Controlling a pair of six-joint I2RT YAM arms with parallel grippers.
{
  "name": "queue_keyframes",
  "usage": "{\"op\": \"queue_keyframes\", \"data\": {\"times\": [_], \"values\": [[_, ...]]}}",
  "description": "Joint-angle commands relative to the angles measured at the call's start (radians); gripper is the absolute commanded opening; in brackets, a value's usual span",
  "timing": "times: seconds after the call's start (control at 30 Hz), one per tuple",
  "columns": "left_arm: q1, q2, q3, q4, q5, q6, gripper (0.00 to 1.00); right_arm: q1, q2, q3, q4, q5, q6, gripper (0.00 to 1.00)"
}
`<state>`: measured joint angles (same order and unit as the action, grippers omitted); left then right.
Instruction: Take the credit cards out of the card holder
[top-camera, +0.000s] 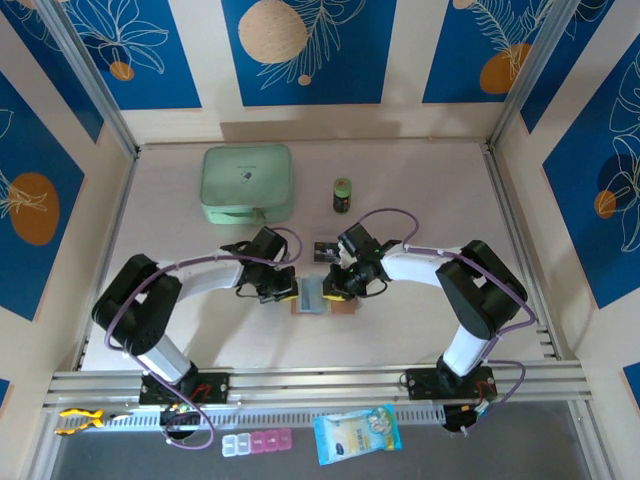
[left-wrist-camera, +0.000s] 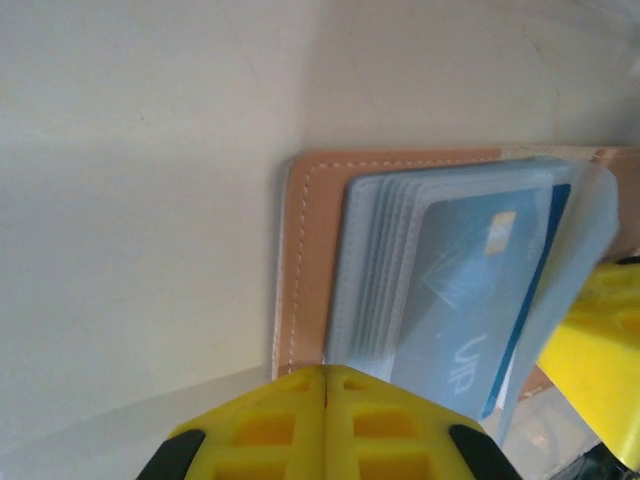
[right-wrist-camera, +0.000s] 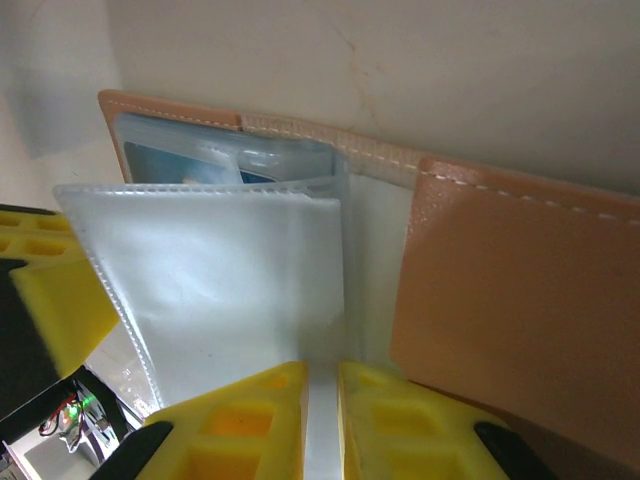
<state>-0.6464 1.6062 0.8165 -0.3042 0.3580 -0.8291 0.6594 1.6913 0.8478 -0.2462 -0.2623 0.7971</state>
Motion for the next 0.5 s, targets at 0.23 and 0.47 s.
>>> {"op": "queue_keyframes", "data": {"times": [0.23,0.47], "values": [[-0.016,-0.052,-0.006,0.155,0.125,-0.092,0.15,-0.007,-0.013,-0.016,-0.002,-0.013,-0.009,0.16],[-0.029,-0.005,-0.005,0.184,0.150,-0.098,0.22,-0.011,-0.016,-0.019,-0.001,-0.014,-0.005,0.16]]}}
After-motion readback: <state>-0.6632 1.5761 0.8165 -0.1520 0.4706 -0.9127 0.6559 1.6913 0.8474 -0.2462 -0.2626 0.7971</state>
